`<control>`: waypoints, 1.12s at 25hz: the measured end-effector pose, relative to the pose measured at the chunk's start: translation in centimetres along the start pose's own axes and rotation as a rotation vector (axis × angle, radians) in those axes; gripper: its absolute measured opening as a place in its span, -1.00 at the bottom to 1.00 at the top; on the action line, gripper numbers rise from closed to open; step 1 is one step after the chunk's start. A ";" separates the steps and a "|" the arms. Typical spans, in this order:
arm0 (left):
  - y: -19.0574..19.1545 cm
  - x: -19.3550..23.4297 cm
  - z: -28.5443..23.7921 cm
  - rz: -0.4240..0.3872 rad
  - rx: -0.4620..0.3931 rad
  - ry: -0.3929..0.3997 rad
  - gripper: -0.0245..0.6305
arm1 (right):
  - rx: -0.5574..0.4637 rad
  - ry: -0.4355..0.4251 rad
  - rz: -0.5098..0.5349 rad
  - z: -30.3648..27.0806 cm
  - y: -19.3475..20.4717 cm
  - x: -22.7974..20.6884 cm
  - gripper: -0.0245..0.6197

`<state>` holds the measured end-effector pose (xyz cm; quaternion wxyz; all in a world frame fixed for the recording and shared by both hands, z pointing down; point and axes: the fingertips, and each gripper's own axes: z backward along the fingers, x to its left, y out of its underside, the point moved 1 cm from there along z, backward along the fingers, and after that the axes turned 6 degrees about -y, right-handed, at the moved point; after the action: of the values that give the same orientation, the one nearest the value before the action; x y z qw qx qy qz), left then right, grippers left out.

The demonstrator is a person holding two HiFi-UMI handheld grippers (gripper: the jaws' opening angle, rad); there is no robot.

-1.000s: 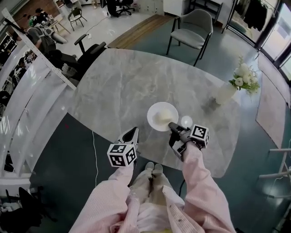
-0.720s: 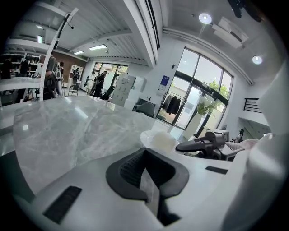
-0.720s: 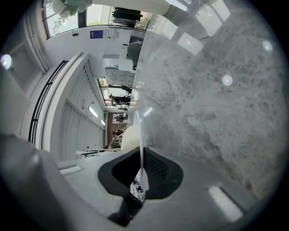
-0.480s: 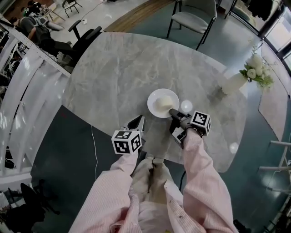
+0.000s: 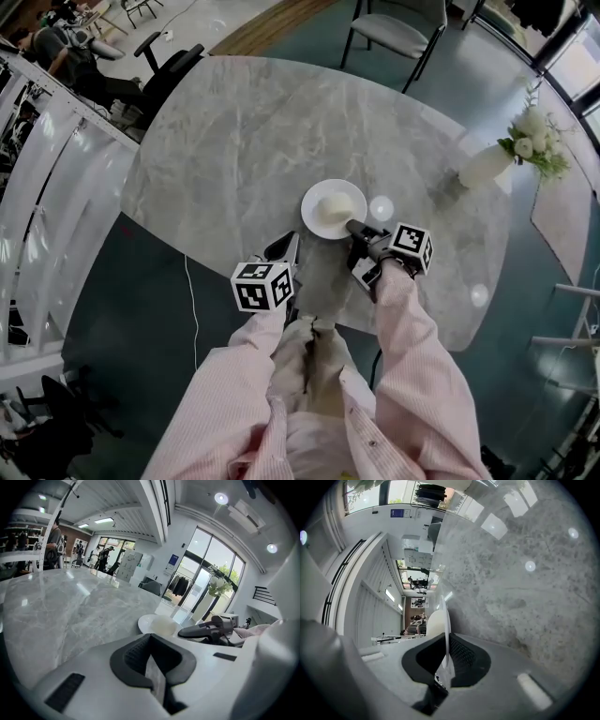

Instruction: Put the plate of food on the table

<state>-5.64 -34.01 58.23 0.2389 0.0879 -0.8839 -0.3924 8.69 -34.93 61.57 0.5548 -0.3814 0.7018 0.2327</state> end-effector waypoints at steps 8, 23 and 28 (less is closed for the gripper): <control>0.2 -0.4 0.0 0.020 0.002 0.011 -0.95 | -0.023 0.073 0.036 0.1 -0.3 -0.4 -0.88; 0.5 -1.1 0.3 0.036 0.005 0.015 -0.95 | 0.068 0.254 0.361 0.1 0.0 -0.1 -0.78; 0.4 -1.3 0.6 0.036 0.006 0.012 -0.95 | 0.083 0.329 0.471 0.3 0.1 -0.2 -0.66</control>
<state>-4.79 -32.91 57.78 0.2511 0.0748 -0.8850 -0.3850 8.82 -34.55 61.68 0.3793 -0.2174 0.8605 0.2613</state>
